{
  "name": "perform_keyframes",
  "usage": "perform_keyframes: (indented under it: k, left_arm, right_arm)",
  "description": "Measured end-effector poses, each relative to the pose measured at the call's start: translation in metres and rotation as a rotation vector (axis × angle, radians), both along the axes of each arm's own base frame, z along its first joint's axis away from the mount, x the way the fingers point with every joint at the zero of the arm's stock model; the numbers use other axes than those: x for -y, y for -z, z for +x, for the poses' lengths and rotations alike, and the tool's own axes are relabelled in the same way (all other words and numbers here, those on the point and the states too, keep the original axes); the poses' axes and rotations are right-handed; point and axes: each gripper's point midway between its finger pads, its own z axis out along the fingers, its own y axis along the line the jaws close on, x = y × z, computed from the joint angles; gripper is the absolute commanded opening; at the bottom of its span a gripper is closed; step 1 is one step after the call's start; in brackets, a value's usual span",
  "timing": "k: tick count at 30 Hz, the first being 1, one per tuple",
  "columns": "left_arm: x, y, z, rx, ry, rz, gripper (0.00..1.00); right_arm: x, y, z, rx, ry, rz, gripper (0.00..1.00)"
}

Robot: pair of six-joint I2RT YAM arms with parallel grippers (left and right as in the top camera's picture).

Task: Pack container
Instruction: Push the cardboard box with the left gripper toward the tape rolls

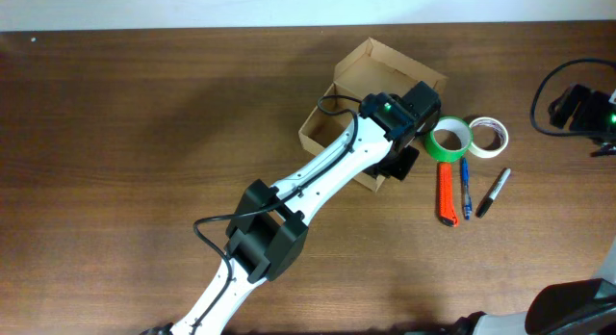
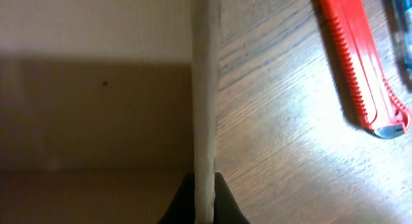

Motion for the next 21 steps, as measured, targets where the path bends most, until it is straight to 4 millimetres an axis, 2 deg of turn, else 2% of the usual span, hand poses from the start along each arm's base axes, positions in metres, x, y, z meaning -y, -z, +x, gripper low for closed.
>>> perform_keyframes:
  k: [1,4,7,11,12,13,17,21]
  left_arm:
    - [0.001,0.0,0.002,0.006,-0.003,-0.007,0.04]
    - [0.005,-0.002,0.008,0.026,-0.01,-0.03,0.19]
    - [0.008,-0.004,0.011,0.032,-0.019,-0.045,0.26]
    - [0.007,-0.004,0.013,0.032,-0.023,-0.048,0.3]
    - [0.007,-0.004,0.013,0.03,-0.022,-0.049,0.34]
    - [0.007,-0.004,0.013,0.031,-0.021,-0.049,0.43]
    - [0.006,-0.004,0.014,0.038,-0.012,-0.045,0.61]
    - [0.006,-0.013,0.017,0.058,-0.002,-0.044,0.63]
  right_arm:
    - [0.0,0.0,0.0,0.0,0.0,0.0,0.99]
    - [0.0,0.0,0.0,0.0,0.0,0.0,0.99]
    - [0.0,0.0,0.0,0.0,0.0,0.0,0.99]
    - [0.0,0.0,0.0,0.0,-0.001,-0.001,0.99]
    - [0.0,0.0,0.0,0.0,0.0,0.0,0.99]
    - [0.0,0.0,0.0,0.0,0.0,0.0,0.99]
    - [0.0,0.0,0.0,0.0,0.0,0.0,0.99]
    - [0.0,0.0,0.0,0.0,0.0,0.0,0.99]
